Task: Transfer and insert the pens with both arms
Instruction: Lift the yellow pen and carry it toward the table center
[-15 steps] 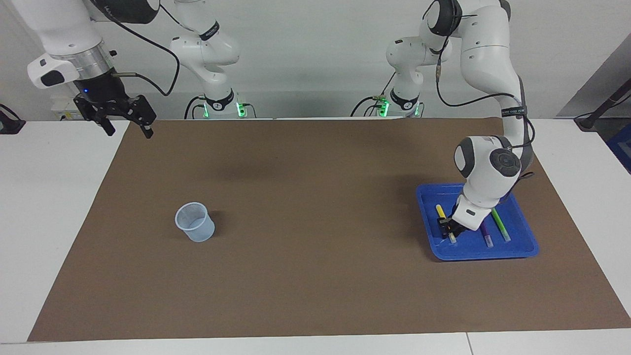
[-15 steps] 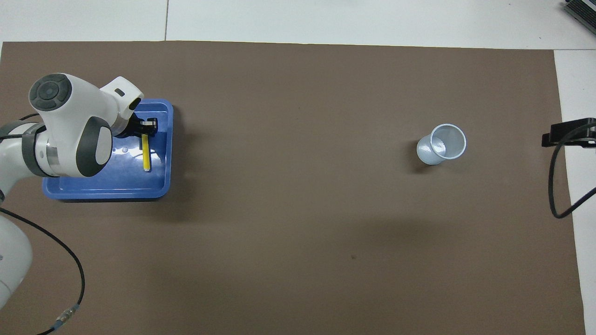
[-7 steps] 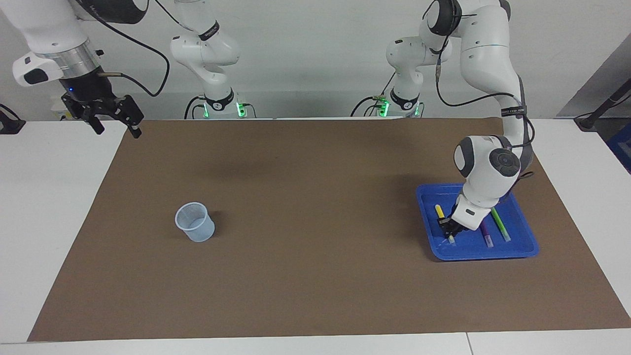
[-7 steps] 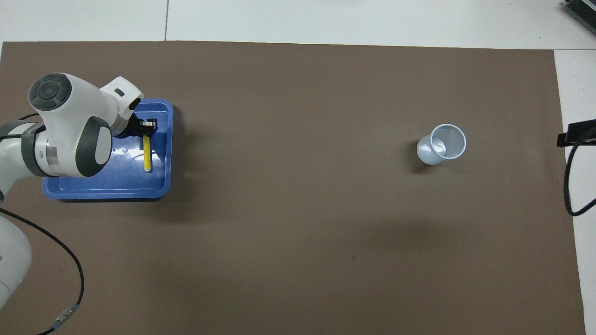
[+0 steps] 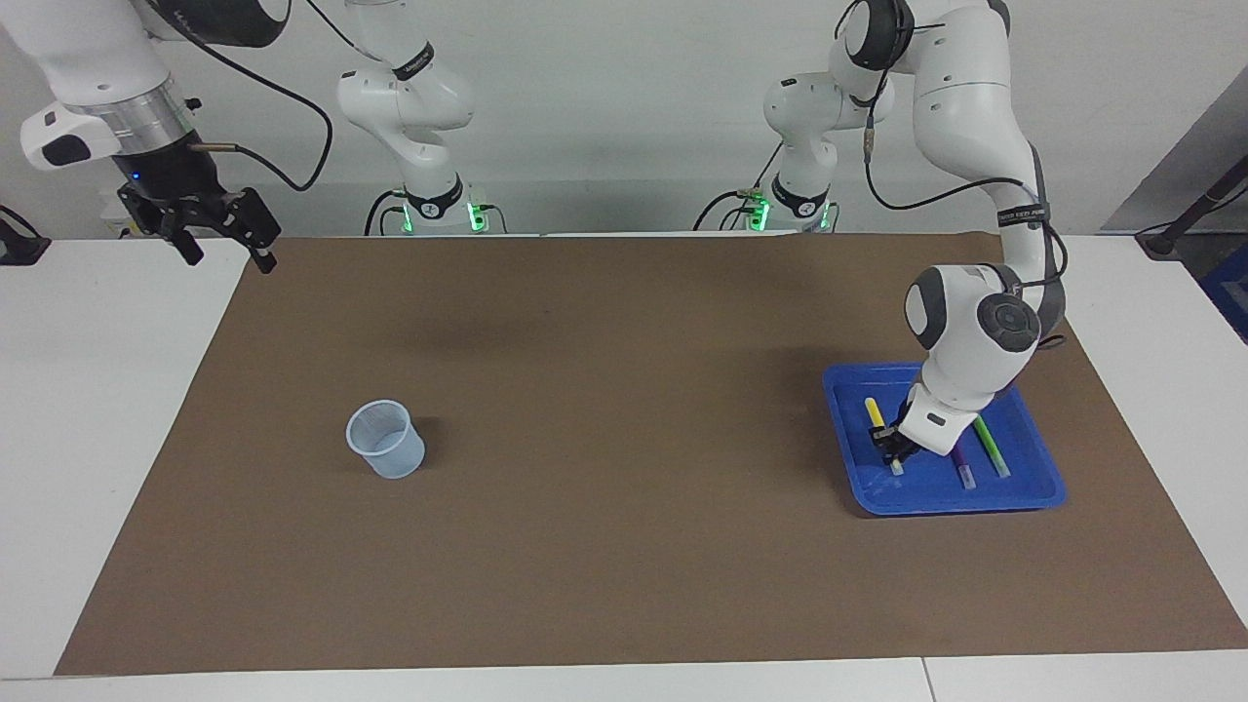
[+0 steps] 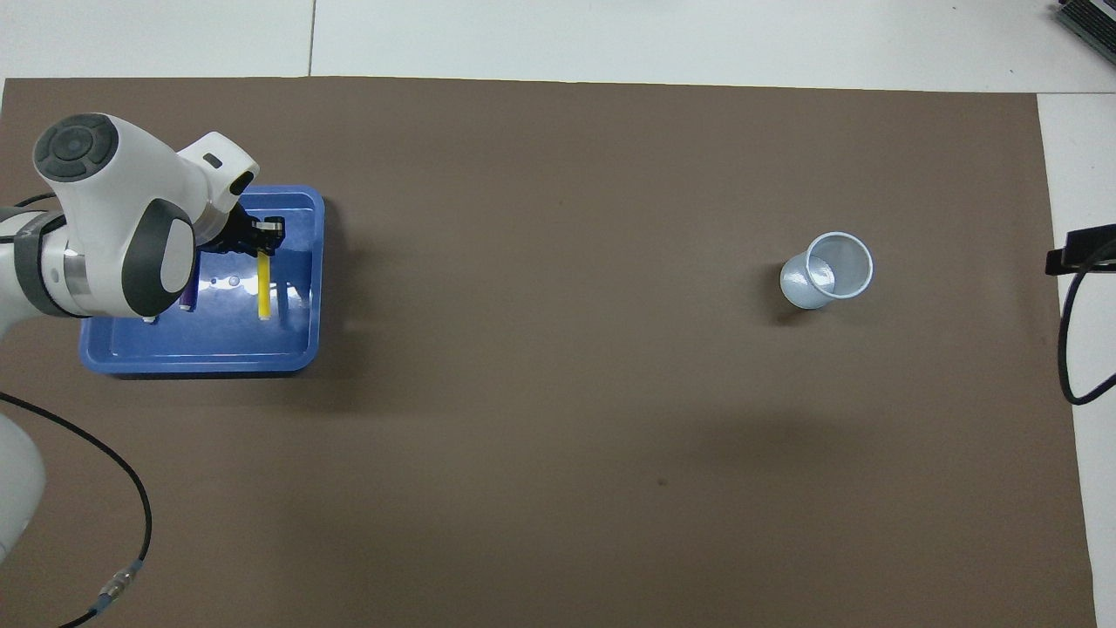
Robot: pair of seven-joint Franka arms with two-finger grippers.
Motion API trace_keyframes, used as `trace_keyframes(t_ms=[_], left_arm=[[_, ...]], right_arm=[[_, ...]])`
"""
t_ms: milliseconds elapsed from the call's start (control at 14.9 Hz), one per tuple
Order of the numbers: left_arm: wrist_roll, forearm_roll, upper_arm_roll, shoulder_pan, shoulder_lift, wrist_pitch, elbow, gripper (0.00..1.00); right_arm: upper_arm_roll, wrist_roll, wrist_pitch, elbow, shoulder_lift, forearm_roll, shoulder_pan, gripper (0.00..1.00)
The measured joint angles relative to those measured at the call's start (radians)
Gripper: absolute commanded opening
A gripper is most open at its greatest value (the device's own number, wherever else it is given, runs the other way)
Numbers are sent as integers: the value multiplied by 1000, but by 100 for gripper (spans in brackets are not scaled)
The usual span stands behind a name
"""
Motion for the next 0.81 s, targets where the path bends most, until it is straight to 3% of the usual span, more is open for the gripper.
trace_keyframes(t_ms=[403, 805], left_arm=[[-42, 0, -1, 0, -49, -132, 67, 0], [-259, -6, -14, -3, -131, -234, 70, 0]], right_arm=[[5, 0, 0, 6, -1, 0, 2, 99], [29, -32, 0, 8, -1, 5, 15, 99]])
